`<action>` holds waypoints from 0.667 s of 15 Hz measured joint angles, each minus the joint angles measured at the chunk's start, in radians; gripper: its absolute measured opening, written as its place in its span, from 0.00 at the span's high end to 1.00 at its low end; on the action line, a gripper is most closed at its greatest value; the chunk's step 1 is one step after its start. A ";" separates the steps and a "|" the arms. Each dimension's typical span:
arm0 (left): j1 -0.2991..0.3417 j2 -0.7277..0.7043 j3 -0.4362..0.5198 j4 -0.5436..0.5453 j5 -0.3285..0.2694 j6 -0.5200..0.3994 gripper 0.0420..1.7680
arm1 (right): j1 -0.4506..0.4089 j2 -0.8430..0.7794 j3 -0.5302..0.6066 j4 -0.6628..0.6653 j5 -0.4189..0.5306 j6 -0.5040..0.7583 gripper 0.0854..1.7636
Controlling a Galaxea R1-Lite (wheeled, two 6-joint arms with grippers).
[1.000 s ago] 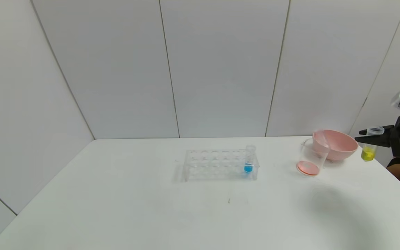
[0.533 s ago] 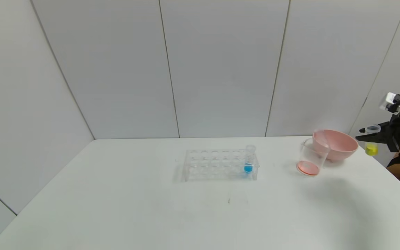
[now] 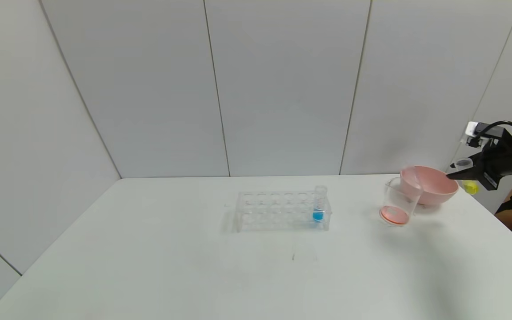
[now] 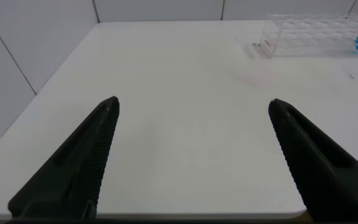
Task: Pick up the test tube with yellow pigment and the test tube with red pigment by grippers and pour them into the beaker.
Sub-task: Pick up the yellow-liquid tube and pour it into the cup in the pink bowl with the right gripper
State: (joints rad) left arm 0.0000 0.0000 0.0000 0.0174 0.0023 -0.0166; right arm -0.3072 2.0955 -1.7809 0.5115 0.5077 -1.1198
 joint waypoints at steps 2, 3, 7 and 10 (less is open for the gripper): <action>0.000 0.000 0.000 0.000 0.000 0.000 0.03 | 0.023 0.009 -0.053 0.053 -0.026 -0.014 0.72; 0.000 0.000 0.000 0.000 0.000 0.000 0.03 | 0.034 0.016 -0.083 0.065 -0.029 -0.019 0.72; 0.000 0.000 0.000 0.000 0.000 0.000 0.03 | 0.062 0.052 -0.173 0.148 -0.029 -0.110 0.72; 0.000 0.000 0.000 0.000 0.000 0.000 0.03 | 0.095 0.062 -0.207 0.187 -0.029 -0.137 0.72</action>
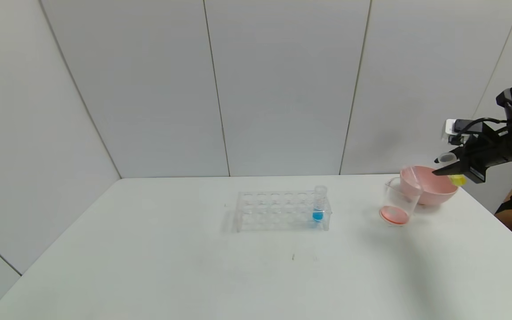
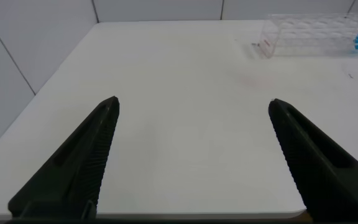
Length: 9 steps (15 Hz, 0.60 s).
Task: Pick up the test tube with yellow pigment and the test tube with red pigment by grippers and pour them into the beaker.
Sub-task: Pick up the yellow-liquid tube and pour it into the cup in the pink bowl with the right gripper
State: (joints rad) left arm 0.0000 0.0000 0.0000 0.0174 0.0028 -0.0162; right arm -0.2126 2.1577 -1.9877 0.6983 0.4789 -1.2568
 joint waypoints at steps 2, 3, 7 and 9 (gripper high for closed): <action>0.000 0.000 0.000 0.000 0.000 0.000 0.03 | 0.017 0.004 -0.006 0.000 -0.009 -0.020 0.72; 0.000 0.000 0.000 0.000 0.000 0.000 0.03 | 0.023 0.005 -0.008 0.000 -0.030 -0.023 0.72; 0.000 0.000 0.000 0.000 0.000 0.000 0.03 | 0.041 0.005 -0.011 0.001 -0.068 -0.042 0.72; 0.000 0.000 0.000 0.000 0.000 0.000 0.03 | 0.040 0.005 -0.011 0.007 -0.072 -0.059 0.72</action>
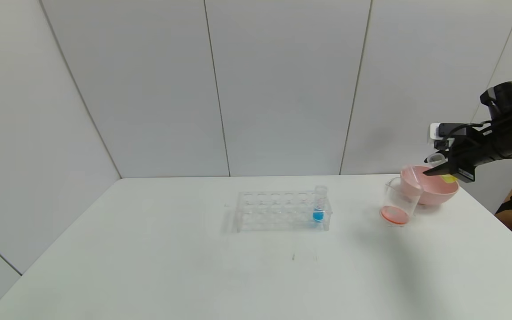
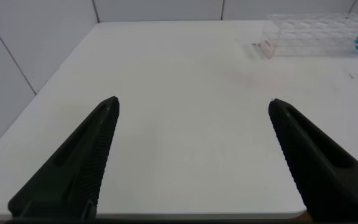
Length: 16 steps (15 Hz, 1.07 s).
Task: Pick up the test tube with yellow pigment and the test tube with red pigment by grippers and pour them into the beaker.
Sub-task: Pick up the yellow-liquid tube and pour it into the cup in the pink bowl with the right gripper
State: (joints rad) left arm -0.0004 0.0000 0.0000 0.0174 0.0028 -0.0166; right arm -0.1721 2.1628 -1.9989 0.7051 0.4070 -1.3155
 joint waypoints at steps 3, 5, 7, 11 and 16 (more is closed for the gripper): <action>0.000 0.000 0.000 0.000 0.000 0.000 0.03 | 0.003 -0.003 0.000 -0.001 -0.023 -0.013 0.72; 0.000 0.000 0.000 0.000 0.000 0.000 0.03 | 0.007 -0.003 0.000 -0.006 -0.024 -0.013 0.72; 0.000 0.000 0.000 0.000 0.000 0.000 0.03 | 0.010 -0.003 0.000 -0.007 -0.024 -0.014 0.72; 0.000 0.000 0.000 0.000 0.000 0.000 0.03 | 0.011 -0.005 0.000 -0.006 -0.023 -0.016 0.72; 0.000 0.000 0.000 0.000 0.000 0.000 0.03 | 0.019 -0.009 0.001 0.002 -0.024 -0.017 0.72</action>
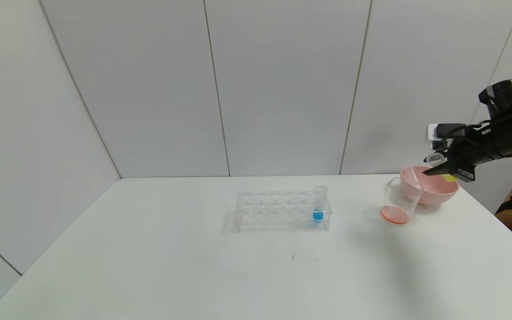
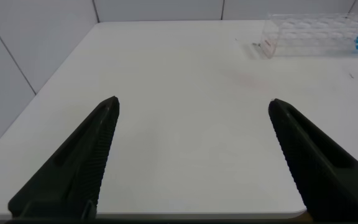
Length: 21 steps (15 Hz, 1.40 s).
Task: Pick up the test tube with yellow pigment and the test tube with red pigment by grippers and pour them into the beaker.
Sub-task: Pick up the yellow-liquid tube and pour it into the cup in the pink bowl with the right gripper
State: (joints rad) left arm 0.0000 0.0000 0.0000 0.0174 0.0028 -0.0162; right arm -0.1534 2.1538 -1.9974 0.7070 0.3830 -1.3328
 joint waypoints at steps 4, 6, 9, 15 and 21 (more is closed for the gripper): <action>0.000 0.000 0.000 0.000 0.000 0.000 0.03 | 0.001 -0.001 0.000 0.004 -0.006 -0.028 0.72; 0.000 0.000 0.000 0.000 0.000 0.000 0.03 | 0.003 -0.002 0.000 0.008 -0.022 -0.036 0.72; 0.000 0.000 0.000 0.000 0.000 0.000 0.03 | 0.010 -0.003 0.000 0.009 -0.080 -0.063 0.72; 0.000 0.000 0.000 0.000 0.000 0.000 0.03 | 0.035 -0.020 0.001 0.011 -0.185 -0.101 0.72; 0.000 0.000 0.000 0.000 0.000 -0.001 0.03 | 0.073 -0.025 0.000 0.011 -0.265 -0.101 0.72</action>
State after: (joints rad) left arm 0.0000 0.0000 0.0000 0.0174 0.0028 -0.0170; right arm -0.0806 2.1287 -1.9970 0.7183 0.1183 -1.4340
